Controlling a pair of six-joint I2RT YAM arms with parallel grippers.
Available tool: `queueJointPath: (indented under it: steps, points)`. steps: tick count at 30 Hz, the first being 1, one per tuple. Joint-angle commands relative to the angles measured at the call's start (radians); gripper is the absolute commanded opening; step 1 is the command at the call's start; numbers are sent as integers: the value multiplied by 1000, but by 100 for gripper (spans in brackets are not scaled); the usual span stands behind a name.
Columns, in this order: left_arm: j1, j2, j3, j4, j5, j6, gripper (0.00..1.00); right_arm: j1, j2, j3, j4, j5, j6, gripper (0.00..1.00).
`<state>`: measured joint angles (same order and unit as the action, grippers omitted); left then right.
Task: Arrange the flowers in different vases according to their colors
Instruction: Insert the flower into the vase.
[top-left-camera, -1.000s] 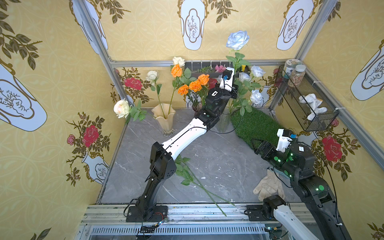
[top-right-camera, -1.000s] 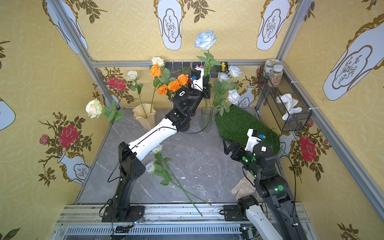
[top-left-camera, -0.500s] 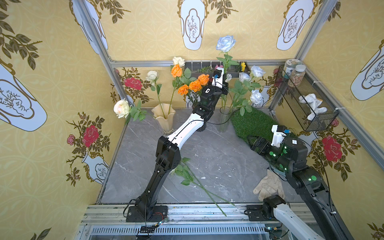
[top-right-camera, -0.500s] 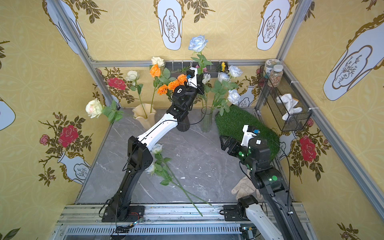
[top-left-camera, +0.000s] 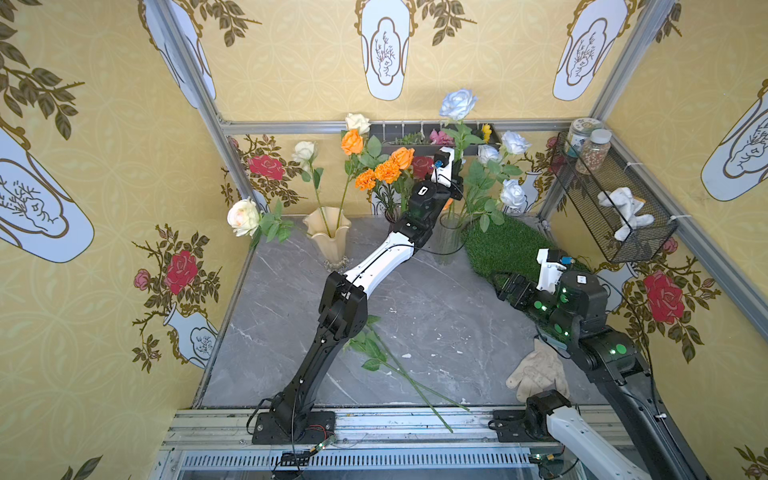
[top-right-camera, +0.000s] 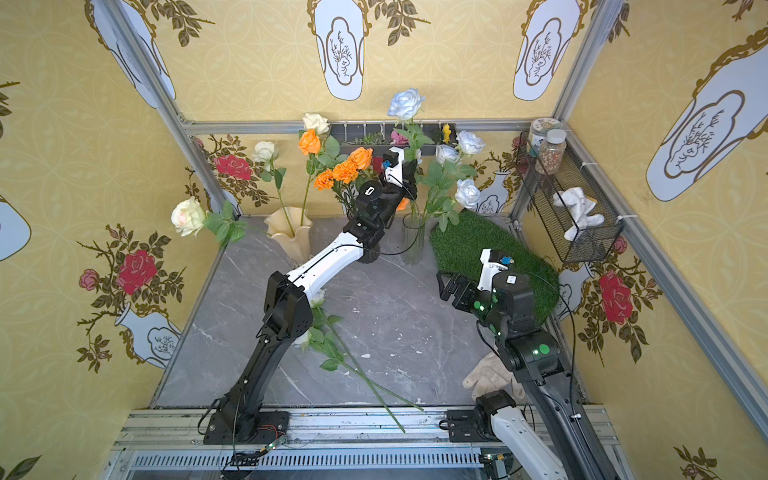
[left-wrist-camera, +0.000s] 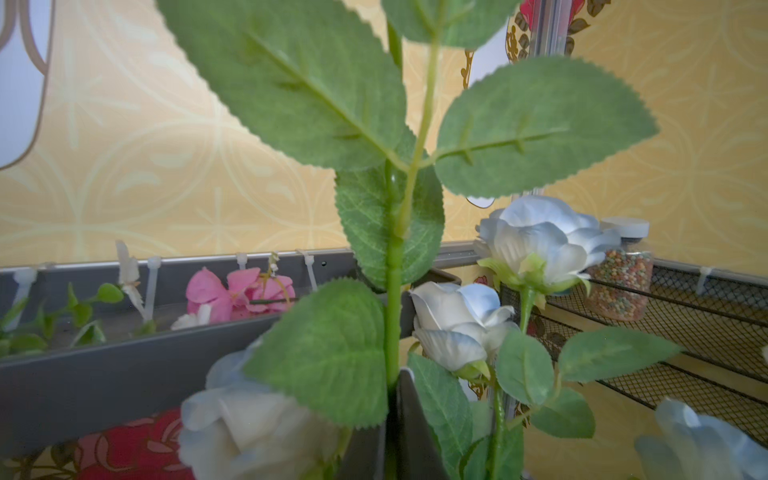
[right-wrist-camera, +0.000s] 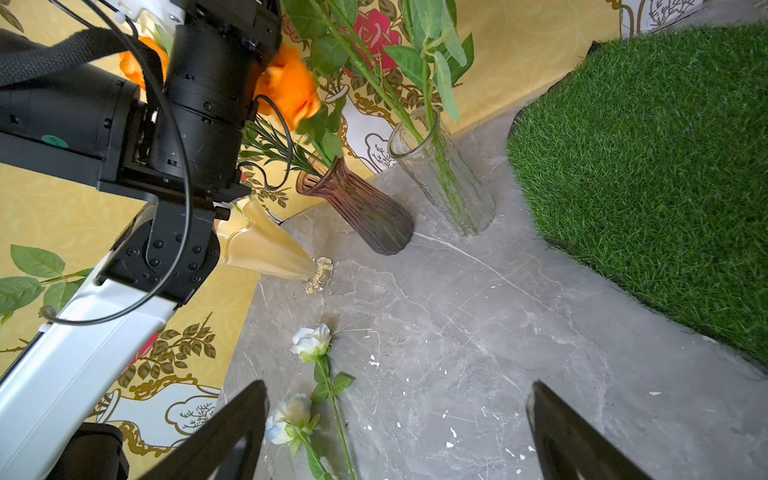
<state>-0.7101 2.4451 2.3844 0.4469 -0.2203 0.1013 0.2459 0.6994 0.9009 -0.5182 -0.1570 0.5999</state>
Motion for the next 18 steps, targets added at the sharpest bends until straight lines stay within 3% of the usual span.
queueJointPath:
  steps: [1, 6, 10, 14, 15, 18]
  points:
    - [-10, -5, -40, 13, -2, 42, 0, -1, -4, 8, 42, 10, -26, 97]
    - [-26, -22, -83, 12, -10, 89, 9, -1, -13, 17, 22, 20, -43, 97]
    - [-32, -40, -95, 13, -16, 101, 44, 0, -17, 26, 19, 22, -45, 97]
    - [-45, -66, -92, 11, -33, 117, 96, -1, -15, 34, 19, 21, -41, 97]
    - [-50, -70, -93, 12, -42, 123, 100, -1, -14, 36, 18, 19, -39, 97]
    - [-62, -101, -116, 14, -59, 147, 100, -1, -14, 47, 17, 15, -31, 97]
